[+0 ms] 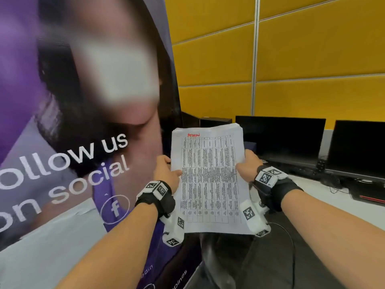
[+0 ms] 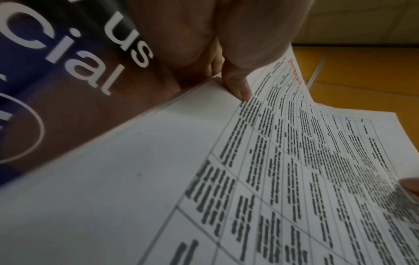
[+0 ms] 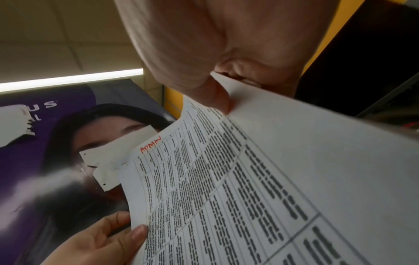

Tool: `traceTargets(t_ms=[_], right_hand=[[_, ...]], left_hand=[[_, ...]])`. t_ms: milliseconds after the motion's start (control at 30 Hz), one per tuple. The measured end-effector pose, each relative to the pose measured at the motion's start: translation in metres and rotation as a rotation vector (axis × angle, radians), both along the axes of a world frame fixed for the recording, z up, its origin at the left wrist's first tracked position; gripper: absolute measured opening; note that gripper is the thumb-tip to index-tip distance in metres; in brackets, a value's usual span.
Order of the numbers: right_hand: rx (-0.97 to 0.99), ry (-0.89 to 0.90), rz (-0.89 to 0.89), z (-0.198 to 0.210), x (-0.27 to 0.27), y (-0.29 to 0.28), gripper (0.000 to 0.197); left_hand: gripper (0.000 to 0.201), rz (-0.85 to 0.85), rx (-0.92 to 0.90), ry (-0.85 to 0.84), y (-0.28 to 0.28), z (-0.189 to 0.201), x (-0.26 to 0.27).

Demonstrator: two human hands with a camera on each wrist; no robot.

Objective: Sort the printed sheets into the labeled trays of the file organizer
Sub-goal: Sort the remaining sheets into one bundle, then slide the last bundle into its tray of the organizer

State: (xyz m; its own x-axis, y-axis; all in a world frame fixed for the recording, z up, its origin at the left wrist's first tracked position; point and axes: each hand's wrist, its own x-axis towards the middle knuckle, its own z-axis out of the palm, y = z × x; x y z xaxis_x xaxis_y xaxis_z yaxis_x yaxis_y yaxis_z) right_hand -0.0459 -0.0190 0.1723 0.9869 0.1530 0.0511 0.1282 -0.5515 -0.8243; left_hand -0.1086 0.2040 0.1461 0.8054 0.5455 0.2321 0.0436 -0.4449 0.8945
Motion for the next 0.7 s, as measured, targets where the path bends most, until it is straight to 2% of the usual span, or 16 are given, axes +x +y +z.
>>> traceTargets(t_ms=[167, 300, 333, 400, 533, 700], right_hand=[[-0.070, 0.070, 0.037, -0.024, 0.041, 0.084, 0.031], [-0.135, 0.139, -0.025, -0.025, 0.040, 0.139, 0.013], [-0.164, 0.161, -0.041, -0.027, 0.040, 0.147, 0.016], [-0.240, 0.205, -0.063, -0.036, 0.041, 0.156, 0.027], [-0.313, 0.281, -0.102, -0.062, 0.051, 0.163, 0.022], [-0.303, 0.404, -0.206, -0.091, 0.063, 0.155, 0.029]], left_hand=[[0.035, 0.019, 0.005, 0.108, 0.086, -0.013, 0.020], [0.032, -0.022, 0.050, 0.170, 0.141, -0.020, 0.046], [0.031, -0.034, 0.067, 0.184, 0.150, -0.022, 0.052], [0.029, -0.064, 0.091, 0.208, 0.162, -0.028, 0.062], [0.029, -0.166, 0.123, 0.275, 0.176, -0.041, 0.084], [0.025, -0.286, 0.097, 0.340, 0.169, -0.067, 0.109]])
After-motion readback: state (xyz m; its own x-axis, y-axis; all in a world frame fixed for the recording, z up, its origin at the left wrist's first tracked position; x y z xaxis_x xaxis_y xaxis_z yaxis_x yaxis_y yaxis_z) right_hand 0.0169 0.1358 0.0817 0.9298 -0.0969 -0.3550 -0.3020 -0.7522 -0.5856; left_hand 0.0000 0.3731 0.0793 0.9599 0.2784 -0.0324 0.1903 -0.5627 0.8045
